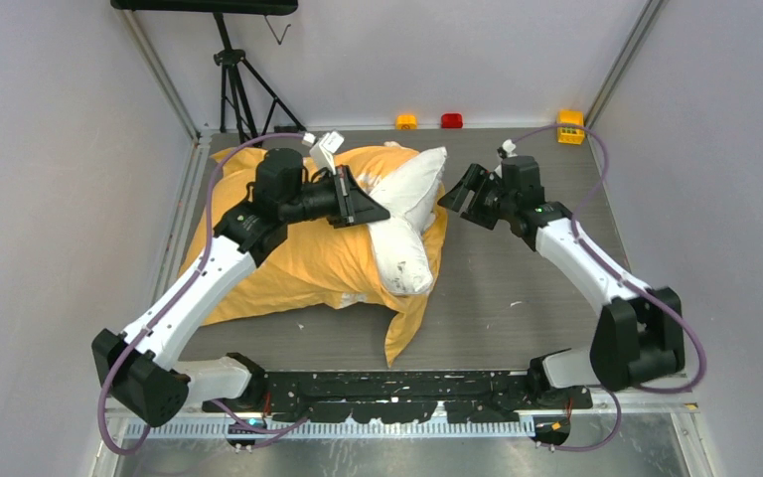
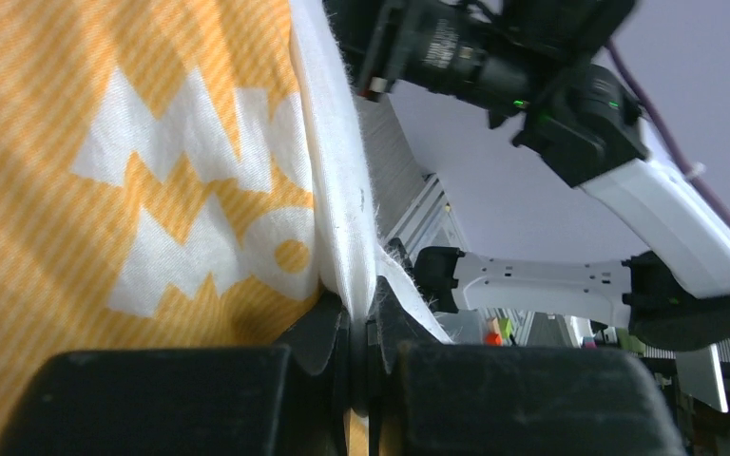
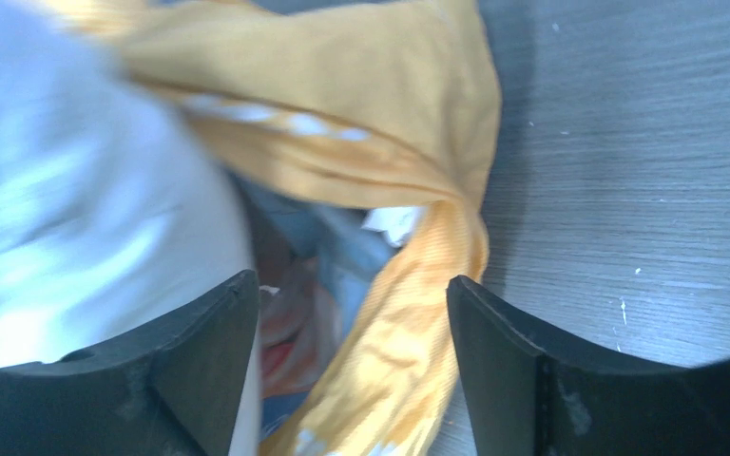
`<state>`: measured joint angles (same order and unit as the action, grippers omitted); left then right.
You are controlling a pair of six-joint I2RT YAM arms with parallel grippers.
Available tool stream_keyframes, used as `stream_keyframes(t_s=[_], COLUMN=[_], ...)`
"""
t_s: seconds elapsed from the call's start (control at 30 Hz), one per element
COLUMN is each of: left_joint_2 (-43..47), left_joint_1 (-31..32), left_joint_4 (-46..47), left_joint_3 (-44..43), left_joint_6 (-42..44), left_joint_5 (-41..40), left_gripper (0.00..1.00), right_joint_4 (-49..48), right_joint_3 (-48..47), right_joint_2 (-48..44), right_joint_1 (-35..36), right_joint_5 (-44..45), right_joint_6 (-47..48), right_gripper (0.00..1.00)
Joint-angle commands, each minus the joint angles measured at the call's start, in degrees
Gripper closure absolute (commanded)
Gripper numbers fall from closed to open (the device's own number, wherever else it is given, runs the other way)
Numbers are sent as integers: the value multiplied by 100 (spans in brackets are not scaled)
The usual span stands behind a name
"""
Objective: Remove the pillowcase from the pillow
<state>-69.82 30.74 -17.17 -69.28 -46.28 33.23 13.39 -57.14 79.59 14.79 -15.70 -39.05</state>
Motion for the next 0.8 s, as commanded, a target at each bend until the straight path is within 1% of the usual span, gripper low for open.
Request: stream_keyframes(t_s=[0.0, 0.07, 0.1, 0.17, 0.23, 0.3, 0.37, 0.4, 0.5, 0.53, 0.57, 0.7, 0.77], left_joint_2=[-79, -250, -351, -610, -865, -1054, -1084, -1044, -771, -693, -642, -684, -831], left_joint_1=[265, 367, 413, 525, 700, 846, 913, 920, 935, 935, 940, 1057, 1294], left_joint_4=[996, 984, 930, 465, -510, -1473, -2117, -2339, -2846, -2946, -3043, -3237, -3261], left_joint_3=[-236, -253, -302, -633, -1281, -1922, -2308, -2421, -2435, -2407, -2388, -2336, -2369], left_joint_6=[69, 124, 185, 473, 972, 1550, 1819, 1898, 2193, 2235, 2257, 2252, 2230], left_joint_5=[-435, -790, -943, -1214, -1700, -2266, -2565, -2667, -2886, -2970, -3040, -3144, -3255], left_gripper=[100, 100, 95, 68, 51, 37, 30, 25, 4, 1, 0, 0, 0], right_joint_4=[564, 854, 932, 973, 1057, 1246, 1538, 1682, 2000, 2049, 2053, 1883, 1771], right_joint_3=[-89, -27, 59, 291, 478, 557, 506, 458, 302, 272, 277, 397, 470], right_joint_2=[-879, -1234, -1438, -1964, -2335, -2595, -2721, -2729, -2679, -2654, -2627, -2459, -2336], right_joint_1=[-6, -7, -7, -9, -7, -5, -9, -4, -2, -8, -5, -9, -10], right_joint_5=[170, 454, 611, 982, 1170, 1267, 1340, 1334, 889, 693, 421, -249, -625], right_joint_6=[250, 306, 303, 277, 265, 242, 162, 129, 232, 252, 252, 220, 153], right_gripper=[18, 14, 12, 8, 7, 7, 8, 7, 7, 7, 8, 7, 7])
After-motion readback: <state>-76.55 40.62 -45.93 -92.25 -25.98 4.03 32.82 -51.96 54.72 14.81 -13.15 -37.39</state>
